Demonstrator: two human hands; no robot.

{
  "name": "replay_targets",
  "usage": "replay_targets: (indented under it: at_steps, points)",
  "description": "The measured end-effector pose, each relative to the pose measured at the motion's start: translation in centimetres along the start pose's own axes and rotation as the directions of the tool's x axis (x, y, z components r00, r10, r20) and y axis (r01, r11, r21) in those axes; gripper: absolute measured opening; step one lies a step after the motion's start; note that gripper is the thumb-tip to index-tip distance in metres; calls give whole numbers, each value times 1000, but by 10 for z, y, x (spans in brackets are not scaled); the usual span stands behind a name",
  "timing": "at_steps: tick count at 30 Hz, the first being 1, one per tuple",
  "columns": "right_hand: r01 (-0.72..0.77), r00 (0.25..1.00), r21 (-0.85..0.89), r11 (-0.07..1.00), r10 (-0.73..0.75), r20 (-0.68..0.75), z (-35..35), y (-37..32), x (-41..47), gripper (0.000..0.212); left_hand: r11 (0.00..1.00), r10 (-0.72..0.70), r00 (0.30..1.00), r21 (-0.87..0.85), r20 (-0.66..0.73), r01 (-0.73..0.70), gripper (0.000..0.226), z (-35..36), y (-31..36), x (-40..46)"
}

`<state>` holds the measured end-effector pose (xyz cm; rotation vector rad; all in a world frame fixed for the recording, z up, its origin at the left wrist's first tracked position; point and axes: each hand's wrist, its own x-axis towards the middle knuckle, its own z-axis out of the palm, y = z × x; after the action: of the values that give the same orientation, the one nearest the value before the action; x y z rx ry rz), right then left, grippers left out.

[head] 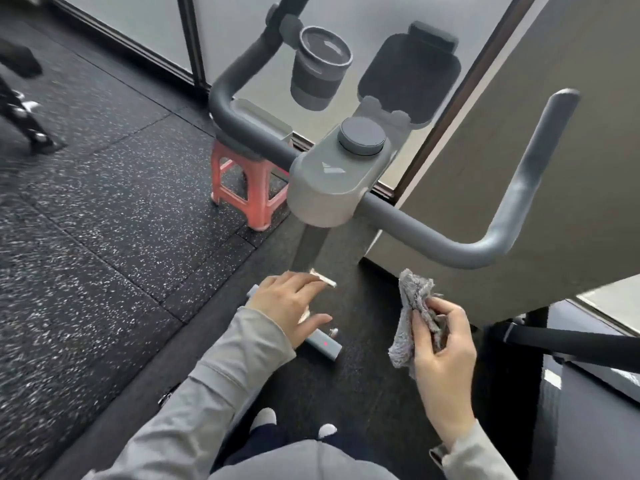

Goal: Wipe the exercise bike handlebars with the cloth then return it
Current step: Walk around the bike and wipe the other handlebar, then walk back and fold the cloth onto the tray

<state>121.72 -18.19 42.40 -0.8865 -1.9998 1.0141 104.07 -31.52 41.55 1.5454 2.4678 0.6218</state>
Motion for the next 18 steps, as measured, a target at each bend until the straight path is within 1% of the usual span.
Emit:
replay_targets:
  at_steps: [3, 6, 8, 10, 13, 15, 18]
  points:
    - [131, 982, 34, 991, -135, 135, 8, 7, 4, 28, 965, -240, 964, 139, 114, 224, 59, 18, -9, -16]
    - [240, 937, 100, 966, -257, 237, 8, 18, 8, 23, 906, -415, 888, 183, 198, 382, 61, 39, -6, -32]
    - [274, 904, 146, 950, -307, 298, 4, 29, 11, 21, 857, -513, 825, 200, 237, 475, 61, 56, 1, -43]
    - [288, 869, 187, 939, -338, 361, -3, 41, 15, 20, 794, -608, 751, 218, 259, 568, 62, 77, 10, -56]
    - [289, 808, 250, 924, -375, 454, -19, 57, 21, 19, 661, -747, 607, 207, 273, 721, 63, 114, 31, -82]
    - [292, 768, 286, 913, -402, 499, -31, 65, 25, 23, 566, -815, 523, 146, 249, 812, 62, 139, 47, -102]
    - [301, 690, 330, 895, -443, 572, -43, 77, 30, 30, 416, -892, 398, 41, 215, 909, 62, 167, 79, -136]
